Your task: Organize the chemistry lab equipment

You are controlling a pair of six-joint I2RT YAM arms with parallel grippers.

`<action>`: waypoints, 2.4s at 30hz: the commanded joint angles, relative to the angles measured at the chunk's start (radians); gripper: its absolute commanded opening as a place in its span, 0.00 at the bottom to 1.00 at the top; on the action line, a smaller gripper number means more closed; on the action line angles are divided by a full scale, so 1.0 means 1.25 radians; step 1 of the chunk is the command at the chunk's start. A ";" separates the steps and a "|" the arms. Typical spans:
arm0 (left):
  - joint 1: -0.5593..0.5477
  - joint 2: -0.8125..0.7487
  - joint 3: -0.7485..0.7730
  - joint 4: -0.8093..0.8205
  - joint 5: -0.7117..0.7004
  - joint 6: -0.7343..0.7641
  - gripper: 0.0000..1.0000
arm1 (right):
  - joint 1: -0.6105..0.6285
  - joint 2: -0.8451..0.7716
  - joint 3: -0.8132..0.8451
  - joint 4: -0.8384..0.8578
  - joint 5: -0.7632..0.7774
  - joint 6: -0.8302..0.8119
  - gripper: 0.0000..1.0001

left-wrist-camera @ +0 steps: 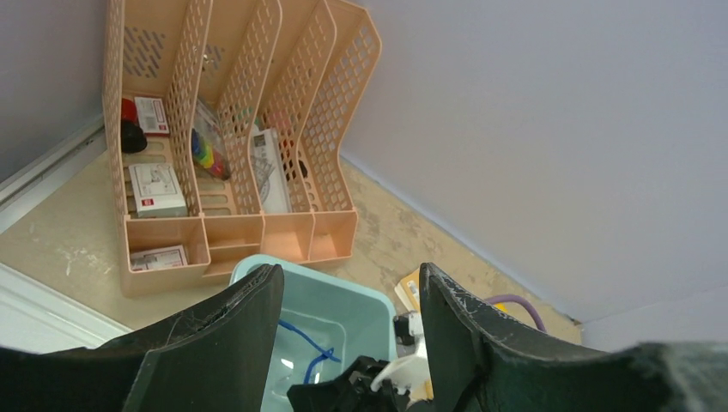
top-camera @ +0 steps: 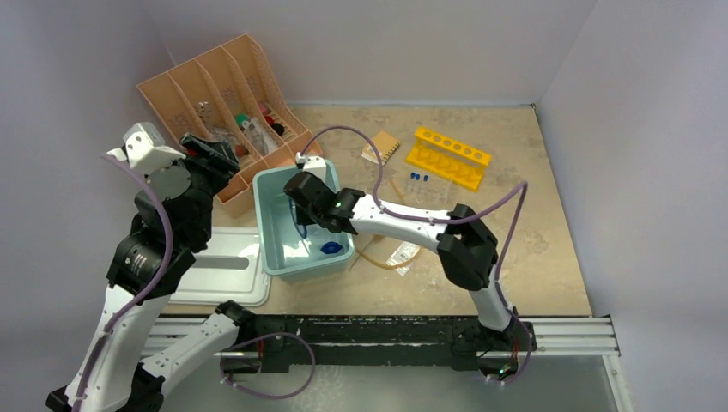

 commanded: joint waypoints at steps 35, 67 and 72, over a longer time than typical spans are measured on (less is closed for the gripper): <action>0.006 0.110 -0.123 0.014 0.164 -0.036 0.69 | -0.105 -0.293 -0.158 0.171 -0.082 -0.022 0.53; 0.072 0.568 -0.319 0.143 0.281 -0.021 0.20 | -0.318 -0.404 -0.345 0.110 -0.093 -0.140 0.48; 0.075 0.555 -0.315 0.178 0.300 -0.007 0.20 | -0.340 -0.349 -0.333 0.111 -0.158 -0.154 0.48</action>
